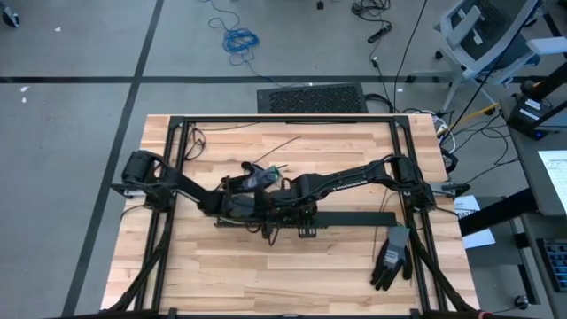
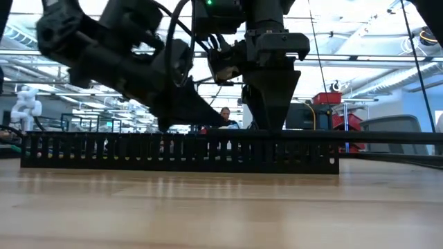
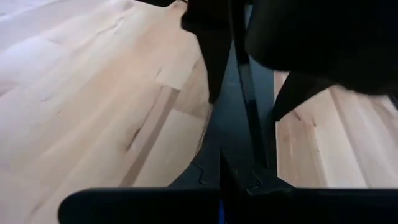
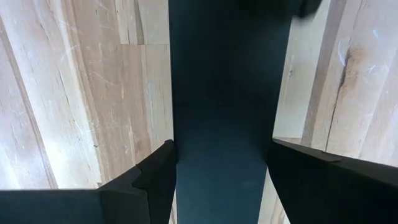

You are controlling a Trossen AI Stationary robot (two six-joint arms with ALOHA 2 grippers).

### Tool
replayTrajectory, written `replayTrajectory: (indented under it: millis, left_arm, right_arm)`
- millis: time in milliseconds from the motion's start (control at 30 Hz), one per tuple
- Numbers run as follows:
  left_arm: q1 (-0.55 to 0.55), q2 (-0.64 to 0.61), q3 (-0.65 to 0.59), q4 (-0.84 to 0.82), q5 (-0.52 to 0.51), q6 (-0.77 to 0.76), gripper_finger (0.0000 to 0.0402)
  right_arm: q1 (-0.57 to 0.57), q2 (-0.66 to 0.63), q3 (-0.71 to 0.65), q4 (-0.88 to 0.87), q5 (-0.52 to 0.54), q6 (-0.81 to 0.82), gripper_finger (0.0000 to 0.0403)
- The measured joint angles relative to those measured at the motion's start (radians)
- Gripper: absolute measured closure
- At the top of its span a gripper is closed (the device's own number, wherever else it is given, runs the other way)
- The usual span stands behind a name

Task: Ziptie cables
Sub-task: Close the black cable duct lid

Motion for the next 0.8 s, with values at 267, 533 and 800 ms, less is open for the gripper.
replayTrajectory:
  millis: [267,533,800]
  left_arm:
    - [0.004,0.064,0.070,0.024,0.123,-0.008,0.0401]
    - [-0.016,0.087,0.075,0.004,0.135,-0.004,0.0401]
    - [-0.017,0.137,0.076,0.042,0.150,-0.007,0.0401]
  right_arm:
    - [0.001,0.000,0.000,0.000,0.003,0.000,0.0206]
    - [0.000,0.001,0.000,0.000,0.000,-0.001,0.0206]
    - [-0.001,0.001,0.000,-0.005,0.000,-0.004,0.0206]
